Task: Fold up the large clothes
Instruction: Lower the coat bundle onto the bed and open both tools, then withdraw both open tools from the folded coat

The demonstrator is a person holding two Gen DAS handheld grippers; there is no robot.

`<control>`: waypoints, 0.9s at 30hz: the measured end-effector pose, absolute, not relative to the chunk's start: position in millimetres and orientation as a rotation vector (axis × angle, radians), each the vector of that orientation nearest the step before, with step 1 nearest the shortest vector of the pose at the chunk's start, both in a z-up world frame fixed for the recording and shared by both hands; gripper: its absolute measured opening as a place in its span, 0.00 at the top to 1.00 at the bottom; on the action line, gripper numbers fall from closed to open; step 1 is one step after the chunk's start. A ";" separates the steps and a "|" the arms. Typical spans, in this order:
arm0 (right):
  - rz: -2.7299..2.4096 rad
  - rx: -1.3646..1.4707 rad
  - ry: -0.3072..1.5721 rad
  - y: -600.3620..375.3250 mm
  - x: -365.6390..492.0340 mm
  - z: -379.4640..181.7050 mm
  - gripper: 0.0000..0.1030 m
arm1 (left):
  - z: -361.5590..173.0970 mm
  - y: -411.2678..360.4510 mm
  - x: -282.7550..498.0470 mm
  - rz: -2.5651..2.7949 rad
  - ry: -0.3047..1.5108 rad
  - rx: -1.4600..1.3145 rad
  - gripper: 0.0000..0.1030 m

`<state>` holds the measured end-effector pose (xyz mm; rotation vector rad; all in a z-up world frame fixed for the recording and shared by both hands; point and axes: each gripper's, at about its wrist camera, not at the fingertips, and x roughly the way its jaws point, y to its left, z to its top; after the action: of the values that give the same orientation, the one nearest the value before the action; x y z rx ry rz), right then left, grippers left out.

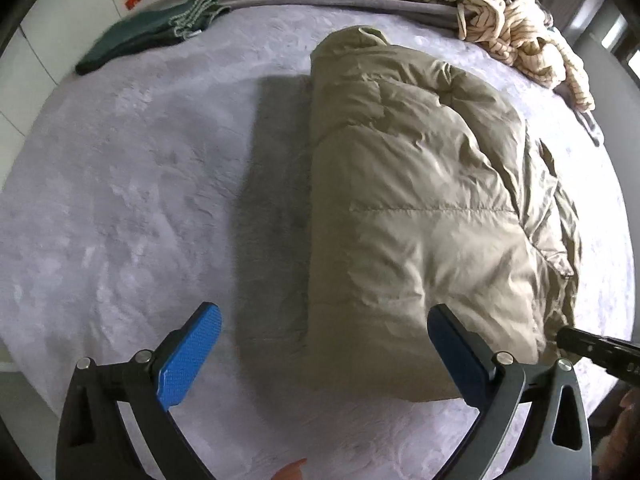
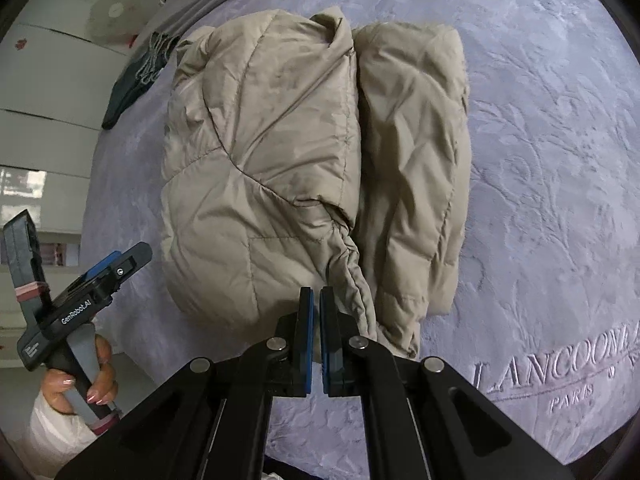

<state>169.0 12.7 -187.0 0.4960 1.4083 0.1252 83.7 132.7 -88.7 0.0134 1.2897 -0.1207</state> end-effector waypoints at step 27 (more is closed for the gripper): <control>0.017 0.400 1.310 2.4 137.2 -134.5 0.37 | -44.7 117.3 50.6 -0.096 1.196 0.061 0.00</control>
<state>137.2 2.4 -134.5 0.3995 1.3095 0.0168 50.6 117.3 -44.7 0.0608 1.1959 -0.0965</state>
